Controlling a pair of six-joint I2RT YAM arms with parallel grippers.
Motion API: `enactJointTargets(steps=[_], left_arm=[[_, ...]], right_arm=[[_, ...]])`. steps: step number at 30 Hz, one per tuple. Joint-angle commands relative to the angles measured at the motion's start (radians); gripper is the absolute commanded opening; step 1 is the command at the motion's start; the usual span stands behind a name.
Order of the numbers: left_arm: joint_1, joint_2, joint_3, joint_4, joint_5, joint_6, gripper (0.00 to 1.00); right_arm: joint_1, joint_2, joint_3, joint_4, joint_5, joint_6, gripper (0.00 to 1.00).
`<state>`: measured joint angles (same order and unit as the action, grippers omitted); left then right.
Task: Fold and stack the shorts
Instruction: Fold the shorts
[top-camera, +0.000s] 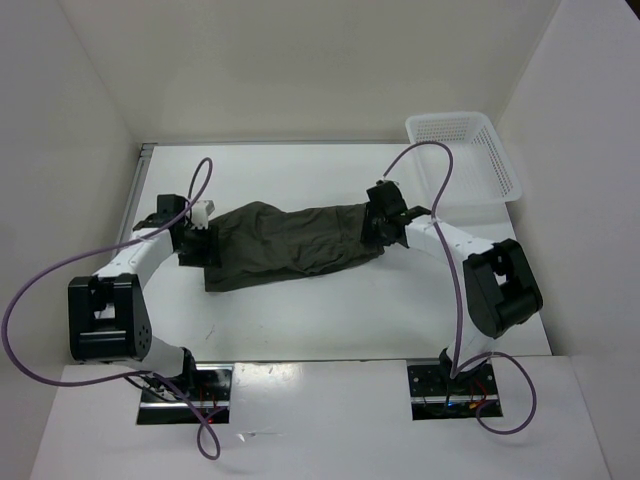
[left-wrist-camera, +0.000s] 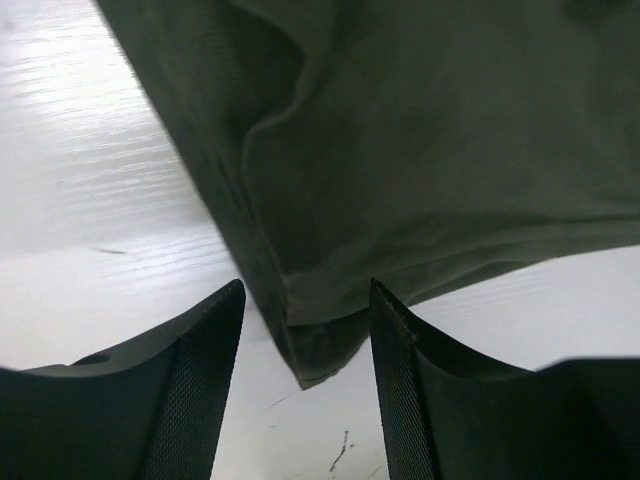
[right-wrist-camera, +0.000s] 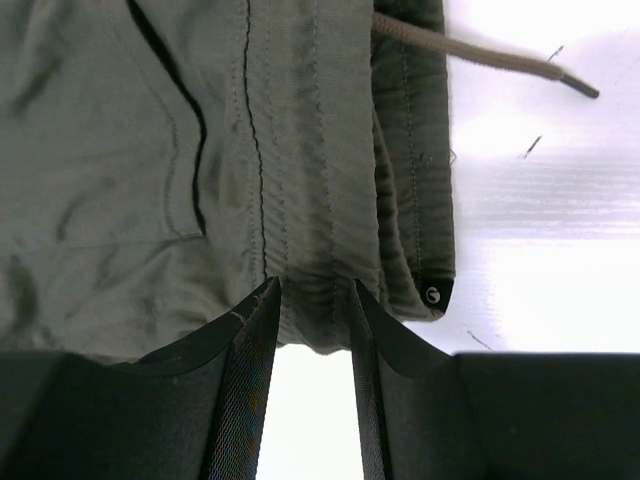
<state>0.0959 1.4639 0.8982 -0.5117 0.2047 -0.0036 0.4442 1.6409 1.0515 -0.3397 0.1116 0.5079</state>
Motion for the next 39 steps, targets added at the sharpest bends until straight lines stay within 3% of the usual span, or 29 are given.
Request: enactJointTargets(steps=[1, 7, 10, 14, 20, 28, 32, 39], left_arm=[[0.001, 0.012, 0.03, 0.001, 0.116, 0.004, 0.6], [0.001, 0.056, 0.001, 0.001, 0.13, 0.004, 0.52], [0.001, 0.067, -0.008, -0.008, 0.119, 0.004, 0.51], [0.001, 0.087, -0.008, -0.008, 0.098, 0.004, 0.47], [0.001, 0.078, 0.011, -0.057, 0.013, 0.004, 0.53], [-0.009, 0.098, 0.001, -0.022, 0.064, 0.004, 0.62], [-0.009, 0.119, 0.001, -0.002, 0.064, 0.004, 0.62], [-0.009, 0.119, 0.01, -0.002, 0.076, 0.004, 0.52]], right_arm=[[-0.015, -0.049, -0.027, 0.054, 0.017, 0.014, 0.39], [-0.024, -0.058, -0.036, 0.042, 0.017, 0.014, 0.39], [-0.033, -0.069, -0.047, 0.042, 0.017, 0.014, 0.46], [-0.033, -0.078, -0.047, 0.042, 0.017, 0.014, 0.47], [-0.033, -0.059, -0.025, 0.019, 0.008, 0.004, 0.54], [-0.033, -0.03, -0.025, 0.019, -0.004, 0.004, 0.55], [-0.033, -0.02, -0.025, 0.028, -0.013, 0.004, 0.55], [-0.033, -0.01, -0.035, 0.028, -0.013, 0.014, 0.52]])
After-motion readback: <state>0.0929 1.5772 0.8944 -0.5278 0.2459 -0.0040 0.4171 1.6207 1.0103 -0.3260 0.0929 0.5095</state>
